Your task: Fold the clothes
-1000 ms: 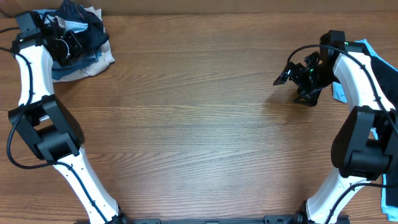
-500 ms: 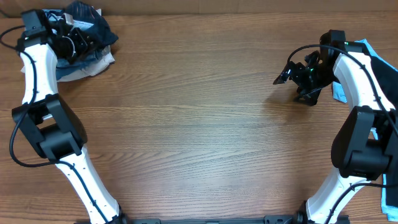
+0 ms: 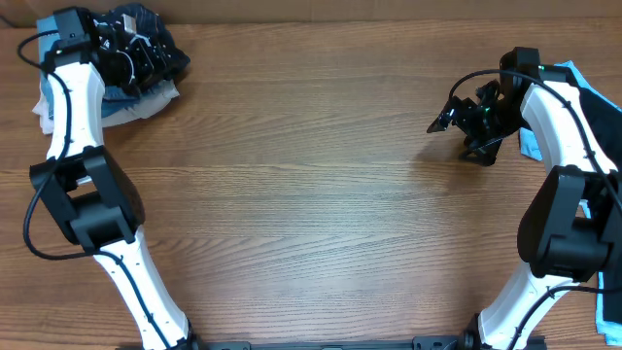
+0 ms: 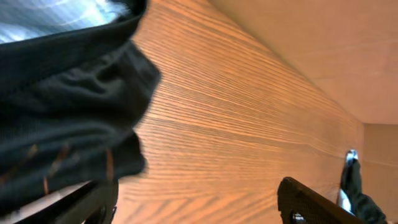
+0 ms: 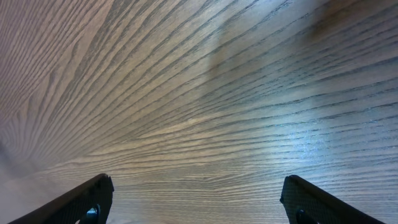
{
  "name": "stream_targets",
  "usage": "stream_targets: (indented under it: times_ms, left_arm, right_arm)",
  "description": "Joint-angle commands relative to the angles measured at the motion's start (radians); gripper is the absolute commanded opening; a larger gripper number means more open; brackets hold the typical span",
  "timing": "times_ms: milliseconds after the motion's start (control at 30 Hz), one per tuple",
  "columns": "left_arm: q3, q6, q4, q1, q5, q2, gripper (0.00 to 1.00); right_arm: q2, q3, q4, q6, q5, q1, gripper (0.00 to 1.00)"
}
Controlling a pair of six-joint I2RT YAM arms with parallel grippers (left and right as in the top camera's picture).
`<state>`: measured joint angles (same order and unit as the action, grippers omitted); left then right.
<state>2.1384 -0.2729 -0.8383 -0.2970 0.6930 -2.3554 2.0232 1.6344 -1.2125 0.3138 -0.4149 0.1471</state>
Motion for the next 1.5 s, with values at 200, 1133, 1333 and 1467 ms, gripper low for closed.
stream_targets:
  times_ms: [200, 1133, 1333, 1467]
  left_arm:
    - [0.035, 0.051, -0.008, -0.048, 0.009, 0.23, 0.85]
    - [0.035, -0.147, 0.293, -0.289, 0.055, -0.129, 0.81]
    - [0.035, -0.146, 0.359, -0.278, 0.058, -0.15, 0.81]
    - [0.035, -0.146, 0.403, -0.274, 0.059, -0.15, 0.79]
  right_arm:
    - [-0.003, 0.022, 0.003, -0.005, -0.006, -0.002, 0.91]
    - [-0.003, 0.022, 0.01, -0.004, -0.035, -0.002, 0.91]
    - [-0.003, 0.022, 0.01, -0.004, -0.035, -0.002, 0.91]
    - [-0.003, 0.022, 0.01, -0.004, -0.035, -0.002, 0.91]
